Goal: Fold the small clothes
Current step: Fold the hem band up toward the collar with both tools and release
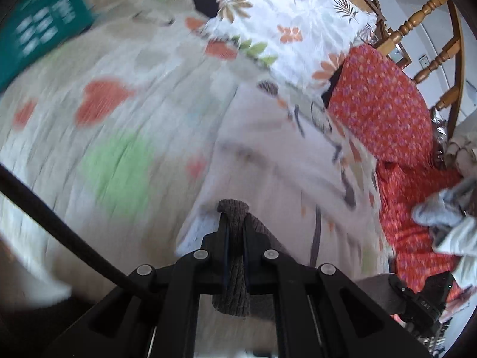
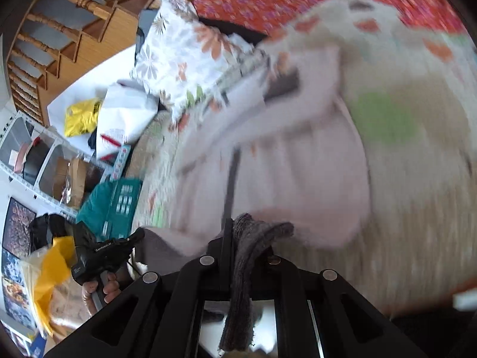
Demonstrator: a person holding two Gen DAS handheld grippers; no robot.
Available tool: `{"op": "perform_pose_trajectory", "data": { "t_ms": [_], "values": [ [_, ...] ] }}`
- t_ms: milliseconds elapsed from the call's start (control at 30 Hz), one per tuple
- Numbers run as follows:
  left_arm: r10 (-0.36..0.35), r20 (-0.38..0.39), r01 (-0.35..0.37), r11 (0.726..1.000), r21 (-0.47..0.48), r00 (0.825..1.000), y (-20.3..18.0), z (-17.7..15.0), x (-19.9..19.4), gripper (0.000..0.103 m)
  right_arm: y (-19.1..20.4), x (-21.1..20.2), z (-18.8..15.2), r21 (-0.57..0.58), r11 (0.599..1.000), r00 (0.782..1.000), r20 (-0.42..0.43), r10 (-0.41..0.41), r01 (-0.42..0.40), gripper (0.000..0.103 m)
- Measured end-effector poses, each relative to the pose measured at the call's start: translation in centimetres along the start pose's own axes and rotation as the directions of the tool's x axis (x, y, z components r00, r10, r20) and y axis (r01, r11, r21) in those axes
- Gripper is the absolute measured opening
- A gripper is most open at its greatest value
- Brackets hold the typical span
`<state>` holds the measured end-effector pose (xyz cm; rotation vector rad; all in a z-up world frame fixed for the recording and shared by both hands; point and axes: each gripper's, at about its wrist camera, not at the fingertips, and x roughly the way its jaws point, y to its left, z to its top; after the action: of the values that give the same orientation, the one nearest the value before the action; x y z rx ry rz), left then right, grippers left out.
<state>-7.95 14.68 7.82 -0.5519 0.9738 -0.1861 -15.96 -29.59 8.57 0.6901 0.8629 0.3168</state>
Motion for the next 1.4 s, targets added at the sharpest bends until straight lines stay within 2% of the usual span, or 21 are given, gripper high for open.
{"op": "perform_pose_trajectory", "data": {
  "t_ms": [67, 133, 200, 400, 433, 500, 533, 567, 600, 633, 667, 700, 767, 967, 1133, 1167, 1267, 1333, 1367, 1400],
  "values": [
    [0.029, 0.019, -0.029, 1.000, 0.010, 0.999, -1.8, 3.8, 2.7, 0.007, -0.4, 1.6, 3.8, 0.031, 1.000, 0.999, 0.035, -0.001, -0.001, 0.006],
    [0.032, 0.018, -0.032, 0.999, 0.010, 0.999, -2.8, 6.2, 5.0, 0.007, -1.1, 3.6, 7.4, 0.080, 0.997, 0.998, 0.059, 0.003, -0.008, 0.006],
    [0.049, 0.016, -0.049, 0.999, 0.008, 0.999, -3.7, 8.2, 7.6, 0.007, -2.0, 5.5, 9.8, 0.109, 0.994, 0.997, 0.067, -0.030, 0.022, 0.006],
    [0.071, -0.019, -0.071, 0.997, 0.011, 0.997, -4.7, 11.8, 14.1, 0.008, -4.2, 11.0, 14.5, 0.129, 0.986, 0.994, 0.024, -0.108, 0.104, 0.006],
    [0.084, -0.015, -0.083, 0.996, 0.010, 0.996, -4.8, 12.4, 14.9, 0.008, -4.7, 11.6, 15.1, 0.128, 0.987, 0.994, 0.019, -0.105, 0.101, 0.007],
    [0.060, 0.019, -0.060, 0.998, -0.027, 0.998, -4.6, 13.4, 15.4, 0.011, -5.8, 12.7, 16.4, 0.133, 0.989, 0.997, 0.023, -0.073, 0.069, 0.009],
    [0.048, 0.036, -0.046, 0.998, -0.045, 0.998, -4.5, 13.8, 15.4, 0.017, -6.4, 13.1, 17.2, 0.136, 0.989, 0.997, 0.044, -0.062, 0.055, 0.009],
    [0.043, 0.062, -0.040, 0.997, -0.058, 0.997, -4.4, 14.2, 15.1, 0.031, -6.8, 13.3, 17.7, 0.133, 0.989, 0.996, 0.057, -0.067, 0.059, 0.010],
    [0.044, 0.093, -0.038, 0.997, -0.067, 0.995, -4.3, 14.6, 14.7, 0.039, -6.9, 13.4, 18.2, 0.126, 0.989, 0.994, 0.070, -0.082, 0.073, 0.019],
    [0.055, 0.123, -0.046, 0.996, -0.073, 0.991, -4.2, 15.0, 14.1, 0.050, -6.8, 13.4, 18.7, 0.112, 0.988, 0.989, 0.089, -0.114, 0.104, 0.040],
    [0.066, 0.143, -0.056, 0.996, -0.076, 0.988, -4.2, 15.2, 13.6, 0.054, -6.5, 13.1, 19.0, 0.088, 0.986, 0.982, 0.113, -0.150, 0.140, 0.053],
    [0.069, 0.148, -0.058, 0.995, -0.076, 0.987, -4.2, 15.4, 13.4, 0.054, -6.0, 12.8, 19.2, 0.062, 0.983, 0.975, 0.136, -0.178, 0.171, 0.070],
    [0.071, 0.141, -0.061, 0.995, -0.073, 0.987, -4.0, 15.6, 13.0, 0.056, -5.1, 12.4, 19.4, 0.009, 0.976, 0.963, 0.158, -0.217, 0.218, 0.071],
    [0.097, 0.071, -0.093, 0.994, -0.056, 0.993, -3.1, 14.6, 12.6, 0.059, -3.5, 11.8, 18.5, -0.088, 0.946, 0.942, 0.161, -0.295, 0.311, 0.071],
    [0.104, -0.003, -0.104, 0.992, 0.066, 0.995, -3.5, 12.8, 12.1, 0.059, -3.2, 12.2, 16.8, -0.126, 0.940, 0.947, 0.110, -0.303, 0.316, 0.070],
    [0.103, -0.013, -0.101, 0.991, 0.088, 0.995, -3.8, 12.4, 12.0, 0.059, -2.9, 12.4, 16.5, -0.137, 0.942, 0.951, 0.098, -0.295, 0.306, 0.070],
    [0.047, -0.098, -0.029, 0.984, 0.178, 0.994, -5.3, 11.0, 11.9, 0.059, -1.9, 13.0, 15.7, -0.162, 0.939, 0.952, 0.080, -0.295, 0.305, 0.070],
    [-0.036, -0.230, 0.092, 0.966, 0.240, 0.972, -7.0, 9.7, 12.6, 0.059, -1.2, 13.3, 15.4, -0.173, 0.940, 0.955, 0.074, -0.287, 0.295, 0.070],
    [-0.067, -0.283, 0.142, 0.957, 0.253, 0.957, -7.7, 9.1, 13.0, 0.059, -0.9, 13.4, 15.2, -0.177, 0.941, 0.957, 0.068, -0.281, 0.289, 0.070],
    [-0.089, -0.351, 0.195, 0.940, 0.280, 0.932, -8.7, 8.3, 13.9, 0.059, -0.7, 13.6, 15.1, -0.180, 0.942, 0.959, 0.063, -0.276, 0.282, 0.070]
  ]
}}
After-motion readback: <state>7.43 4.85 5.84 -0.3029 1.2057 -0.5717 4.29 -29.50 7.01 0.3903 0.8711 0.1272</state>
